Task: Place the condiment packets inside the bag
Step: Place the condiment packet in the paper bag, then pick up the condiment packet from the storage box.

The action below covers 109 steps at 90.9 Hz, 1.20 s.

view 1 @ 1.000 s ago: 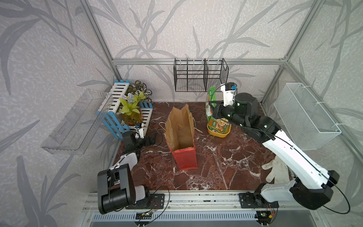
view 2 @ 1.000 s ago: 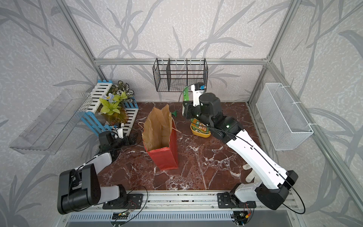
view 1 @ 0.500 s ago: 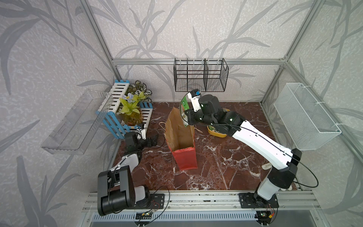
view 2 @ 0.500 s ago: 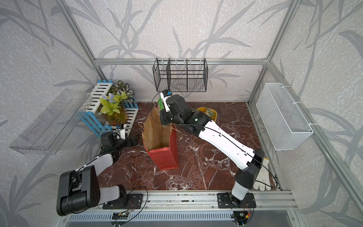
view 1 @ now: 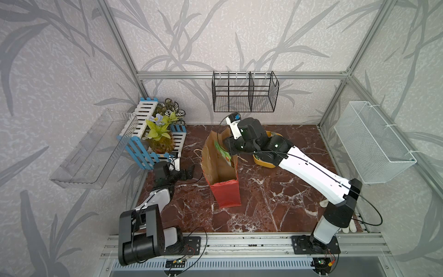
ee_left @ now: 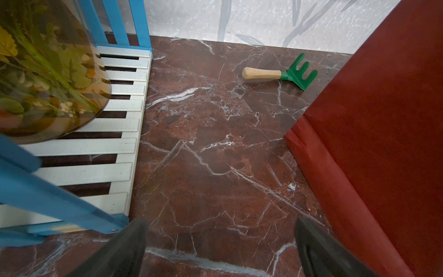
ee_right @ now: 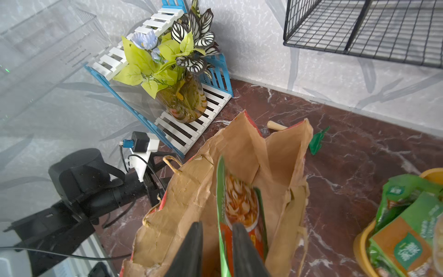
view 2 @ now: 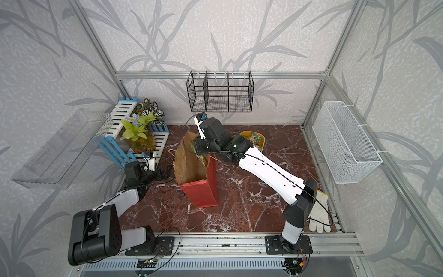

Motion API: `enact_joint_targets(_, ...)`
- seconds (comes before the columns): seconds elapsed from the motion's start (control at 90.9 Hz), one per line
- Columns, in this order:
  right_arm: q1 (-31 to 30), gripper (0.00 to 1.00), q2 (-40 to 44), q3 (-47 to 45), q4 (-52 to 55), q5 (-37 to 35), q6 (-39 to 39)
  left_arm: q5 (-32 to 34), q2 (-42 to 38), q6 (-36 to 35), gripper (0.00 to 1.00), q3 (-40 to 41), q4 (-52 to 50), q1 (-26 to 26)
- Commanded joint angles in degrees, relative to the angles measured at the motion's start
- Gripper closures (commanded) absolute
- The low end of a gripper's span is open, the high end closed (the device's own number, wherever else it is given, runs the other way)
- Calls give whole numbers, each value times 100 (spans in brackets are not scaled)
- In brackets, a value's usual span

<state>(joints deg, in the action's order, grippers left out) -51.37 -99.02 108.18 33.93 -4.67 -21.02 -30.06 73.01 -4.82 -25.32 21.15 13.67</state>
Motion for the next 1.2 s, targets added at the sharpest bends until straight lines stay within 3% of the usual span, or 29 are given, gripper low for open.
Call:
enact_joint_targets(0.0,15,59,501,44,-15,-229,137,10,-154,-195,0,81,-16,-108)
enact_joint_targets(0.154,359,44,1102,-499,-57,-349,118,41,-267,-307,0,130,-88,-264)
enact_joint_targets(0.473,1947,17,2074,-2208,-365,-800,-164,136,-244,-301,0,115,-82,-304)
enact_joint_targets(0.803,2159,0,638,-2368,-132,-1403,174,275,-184,-291,0,106,-56,-296)
enact_joint_targets(1.188,1782,0,-1174,-1396,244,-2187,545,334,-161,-278,0,78,-46,-277)
